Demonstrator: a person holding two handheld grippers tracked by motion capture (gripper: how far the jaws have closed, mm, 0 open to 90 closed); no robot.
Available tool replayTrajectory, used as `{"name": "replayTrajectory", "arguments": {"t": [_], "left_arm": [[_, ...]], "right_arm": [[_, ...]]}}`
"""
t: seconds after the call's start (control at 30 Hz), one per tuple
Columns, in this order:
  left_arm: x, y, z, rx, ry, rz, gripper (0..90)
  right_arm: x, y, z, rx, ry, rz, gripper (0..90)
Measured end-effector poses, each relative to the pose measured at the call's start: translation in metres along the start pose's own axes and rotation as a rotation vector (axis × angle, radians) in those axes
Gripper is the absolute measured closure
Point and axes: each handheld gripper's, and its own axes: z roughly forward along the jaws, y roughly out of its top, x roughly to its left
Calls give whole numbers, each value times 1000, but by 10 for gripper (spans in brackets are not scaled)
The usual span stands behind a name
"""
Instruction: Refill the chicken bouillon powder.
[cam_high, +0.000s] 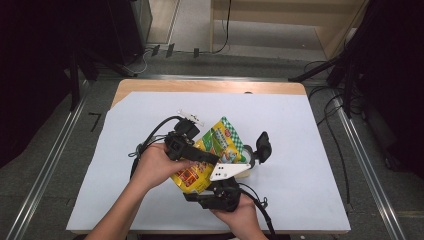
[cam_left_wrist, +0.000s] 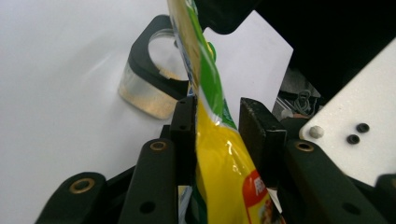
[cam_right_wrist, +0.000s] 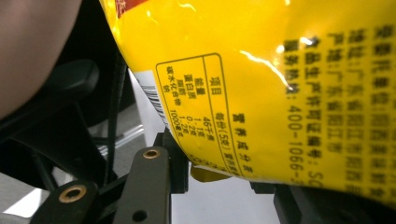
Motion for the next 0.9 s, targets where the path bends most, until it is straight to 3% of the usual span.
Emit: {"name": "replayTrajectory", "arguments": {"t": [0.07,0.1,0.2,0.27,0.5,0.7,0.77,0.9], "left_arm": [[0,0,0,-2,7,-7,696],[-1,1,1,-8,14,-29,699],[-3,1,2,-9,34,-18,696],[-5,3,3,-4,61,-38,693],[-7,5,5,-20,88,-69,696],[-6,7,7,-24,93,-97,691],[-6,7,7,-25,81,-99,692],[-5,10,8,-16,58,-114,693]], "right_arm": [[0,0,0,1,0,4,671],[0,0,0,4,-8,1,662],[2,1,1,11,-35,-16,647],[4,1,3,22,-67,-34,627],[12,1,7,34,-152,-74,529],[16,2,10,44,-223,-55,533],[16,2,9,47,-220,-41,590],[16,4,6,50,-191,-26,610]]}}
